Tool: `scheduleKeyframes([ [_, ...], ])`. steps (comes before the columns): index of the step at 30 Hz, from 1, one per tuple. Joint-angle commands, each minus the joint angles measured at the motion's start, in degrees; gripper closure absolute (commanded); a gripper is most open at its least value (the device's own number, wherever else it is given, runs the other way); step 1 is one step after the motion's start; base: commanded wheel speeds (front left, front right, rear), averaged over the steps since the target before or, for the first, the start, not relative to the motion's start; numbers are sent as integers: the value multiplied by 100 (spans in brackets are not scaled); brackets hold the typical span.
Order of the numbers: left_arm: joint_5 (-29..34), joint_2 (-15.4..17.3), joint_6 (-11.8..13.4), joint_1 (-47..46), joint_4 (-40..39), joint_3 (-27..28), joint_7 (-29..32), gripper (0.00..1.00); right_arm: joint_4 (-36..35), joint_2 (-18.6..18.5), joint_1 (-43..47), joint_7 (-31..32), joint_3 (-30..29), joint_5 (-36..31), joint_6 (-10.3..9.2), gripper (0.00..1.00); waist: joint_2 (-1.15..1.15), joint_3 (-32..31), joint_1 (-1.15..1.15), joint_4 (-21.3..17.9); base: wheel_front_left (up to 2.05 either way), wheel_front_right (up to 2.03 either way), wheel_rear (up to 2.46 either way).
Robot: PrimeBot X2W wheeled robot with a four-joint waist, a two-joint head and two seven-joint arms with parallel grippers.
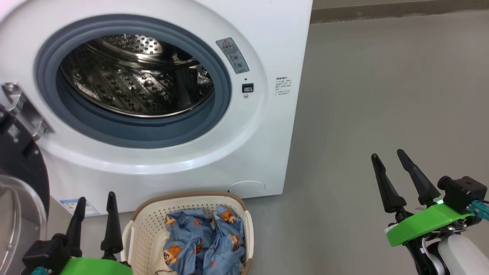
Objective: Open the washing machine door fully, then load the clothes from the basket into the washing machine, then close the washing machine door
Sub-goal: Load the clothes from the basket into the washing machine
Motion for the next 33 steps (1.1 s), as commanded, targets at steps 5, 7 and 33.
scheduleKeyframes([
  [5,-23,96,6,-247,-122,234,-74,0,-137,-67,-37,-52,74,-37,26,0,0,7,0,1,119,-119,0],
  [7,-24,90,0,-244,-135,243,-74,0,-139,-66,-38,-52,74,-37,26,0,0,13,0,1,86,-86,0],
  [33,18,58,-31,-280,-83,233,-77,0,-139,-112,-70,-52,145,-38,26,0,0,79,0,-10,7,-7,0],
])
